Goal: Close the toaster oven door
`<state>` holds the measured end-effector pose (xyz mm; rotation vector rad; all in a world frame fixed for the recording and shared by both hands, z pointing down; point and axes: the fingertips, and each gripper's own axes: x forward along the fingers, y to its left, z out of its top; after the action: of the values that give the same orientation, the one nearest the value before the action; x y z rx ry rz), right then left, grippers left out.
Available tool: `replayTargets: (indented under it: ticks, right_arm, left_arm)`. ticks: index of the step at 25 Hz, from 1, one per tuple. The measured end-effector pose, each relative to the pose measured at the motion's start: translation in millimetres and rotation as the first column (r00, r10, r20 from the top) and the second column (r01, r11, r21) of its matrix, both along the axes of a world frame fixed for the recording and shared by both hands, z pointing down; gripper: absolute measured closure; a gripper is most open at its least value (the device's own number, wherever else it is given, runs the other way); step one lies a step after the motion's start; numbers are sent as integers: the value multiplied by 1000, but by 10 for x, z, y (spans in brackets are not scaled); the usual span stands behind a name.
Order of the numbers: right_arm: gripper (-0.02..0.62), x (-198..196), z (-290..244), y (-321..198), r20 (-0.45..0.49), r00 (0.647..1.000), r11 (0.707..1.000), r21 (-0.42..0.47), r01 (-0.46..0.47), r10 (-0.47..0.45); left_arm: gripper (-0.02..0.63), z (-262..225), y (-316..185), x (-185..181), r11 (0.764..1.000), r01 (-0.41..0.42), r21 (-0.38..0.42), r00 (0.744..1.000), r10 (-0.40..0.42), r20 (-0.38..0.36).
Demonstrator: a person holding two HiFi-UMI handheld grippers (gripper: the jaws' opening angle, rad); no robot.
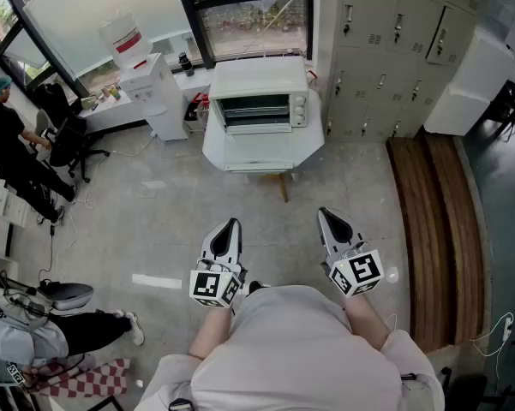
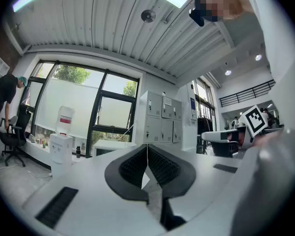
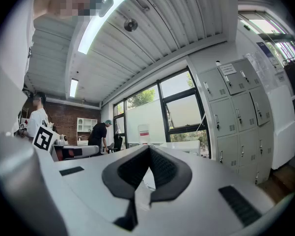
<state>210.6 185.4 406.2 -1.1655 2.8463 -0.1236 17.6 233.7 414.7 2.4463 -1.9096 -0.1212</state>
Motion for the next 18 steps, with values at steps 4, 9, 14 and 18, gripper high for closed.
replayTargets:
  ticks: [4,9,14,18]
  right_arm:
    - [589,19,17,14,-4,1000,1000,3,2,-2]
    - [589,-1,4,3,-11,1000,1000,-3,7,-7]
    - [589,-10,-4,-21,-20,1000,1000,-8,10,-10]
    - [588,9,-22,-35,-18,1000,1000,-5,7,-7]
  left_arm:
    - [584,35,14,46,1000,3,4,1000,-3,-2]
    - [584,22,16,44,1000,4,-3,1000,-4,4]
    - [584,15,12,25,1000,13,-11,1000,-13,3]
    - [584,-9,11,36,1000,16,-10,1000,-16,-5]
